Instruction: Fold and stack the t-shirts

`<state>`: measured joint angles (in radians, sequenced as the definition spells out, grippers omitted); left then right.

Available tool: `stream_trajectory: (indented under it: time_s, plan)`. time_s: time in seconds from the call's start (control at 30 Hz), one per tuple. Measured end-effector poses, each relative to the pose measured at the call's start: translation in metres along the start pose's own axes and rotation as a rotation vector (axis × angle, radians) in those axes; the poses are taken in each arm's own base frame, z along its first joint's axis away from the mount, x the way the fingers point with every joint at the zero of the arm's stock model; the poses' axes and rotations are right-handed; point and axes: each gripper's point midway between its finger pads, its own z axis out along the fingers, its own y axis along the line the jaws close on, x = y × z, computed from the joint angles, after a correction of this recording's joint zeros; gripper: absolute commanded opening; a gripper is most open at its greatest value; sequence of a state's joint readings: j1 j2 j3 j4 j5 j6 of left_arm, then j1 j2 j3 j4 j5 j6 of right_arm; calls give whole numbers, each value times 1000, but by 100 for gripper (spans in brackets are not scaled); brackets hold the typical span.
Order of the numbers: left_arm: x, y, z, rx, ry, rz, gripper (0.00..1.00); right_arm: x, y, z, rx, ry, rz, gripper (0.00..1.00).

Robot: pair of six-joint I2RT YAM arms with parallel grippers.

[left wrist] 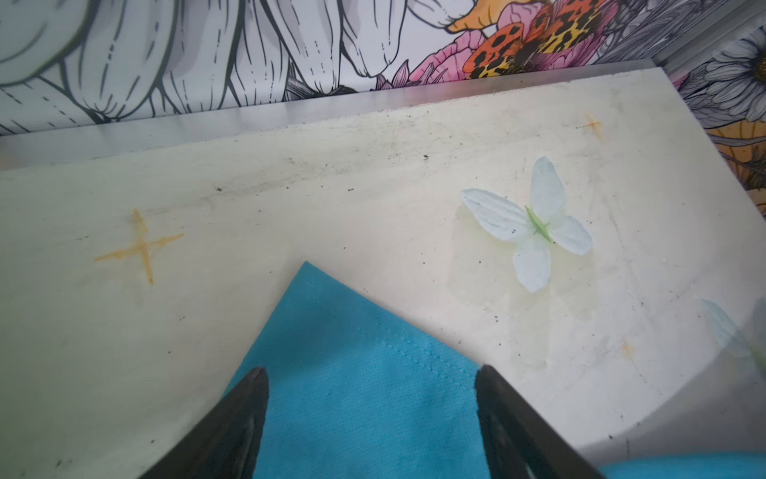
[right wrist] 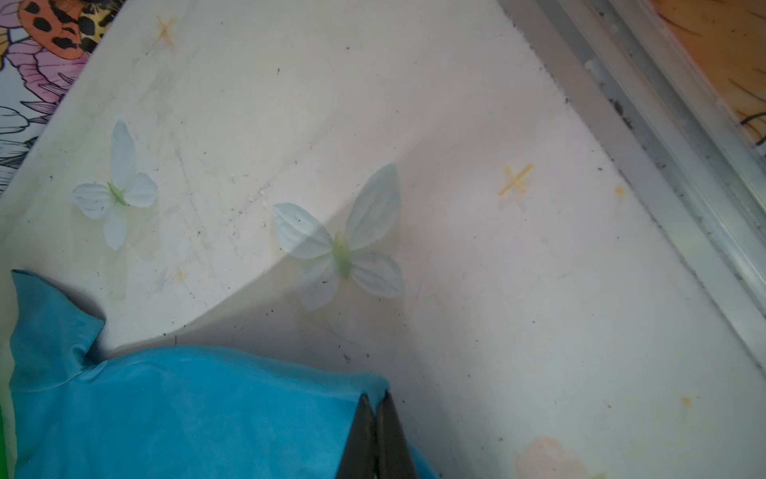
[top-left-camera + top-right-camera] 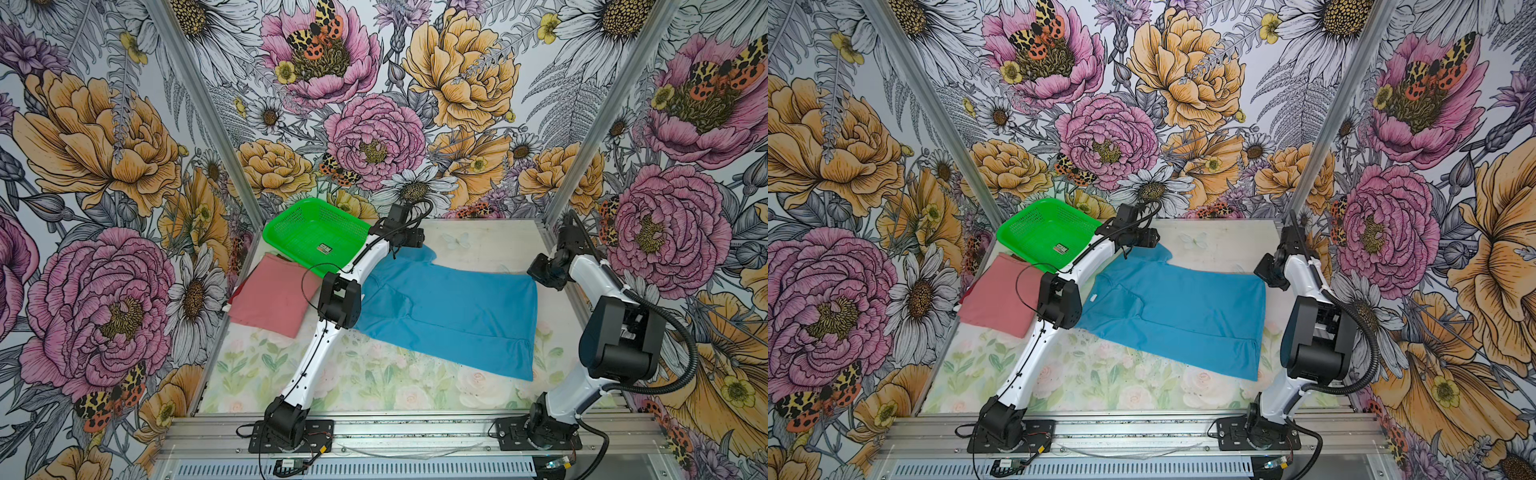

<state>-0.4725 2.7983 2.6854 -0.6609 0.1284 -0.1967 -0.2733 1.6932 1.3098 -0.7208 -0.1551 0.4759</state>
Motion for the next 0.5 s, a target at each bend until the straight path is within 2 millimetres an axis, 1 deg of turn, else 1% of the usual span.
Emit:
stream_trajectory:
  time_s: [0.1, 0.2, 0.3, 0.4, 0.43, 0.47, 0.5]
  plan:
    - [11, 2, 9, -28, 15, 3, 74, 0, 3, -7, -14, -11, -4, 0]
    - [17, 5, 14, -56, 20, 0, 66, 3, 4, -7, -20, -5, -4, 0]
    - [17, 11, 15, -85, 12, -12, 63, 5, 3, -5, -21, 2, -3, 0]
    - [22, 18, 18, -119, 14, -28, 63, 7, 2, -4, -20, 8, -2, 0]
    - [22, 20, 17, -126, 15, -31, 61, 8, 3, -4, -22, 8, -2, 0]
    - [22, 20, 17, -130, 15, -34, 57, 8, 3, -4, -24, 10, -2, 0]
    - [22, 21, 17, -134, 14, -41, 50, 8, 3, -5, -25, 11, -2, 0]
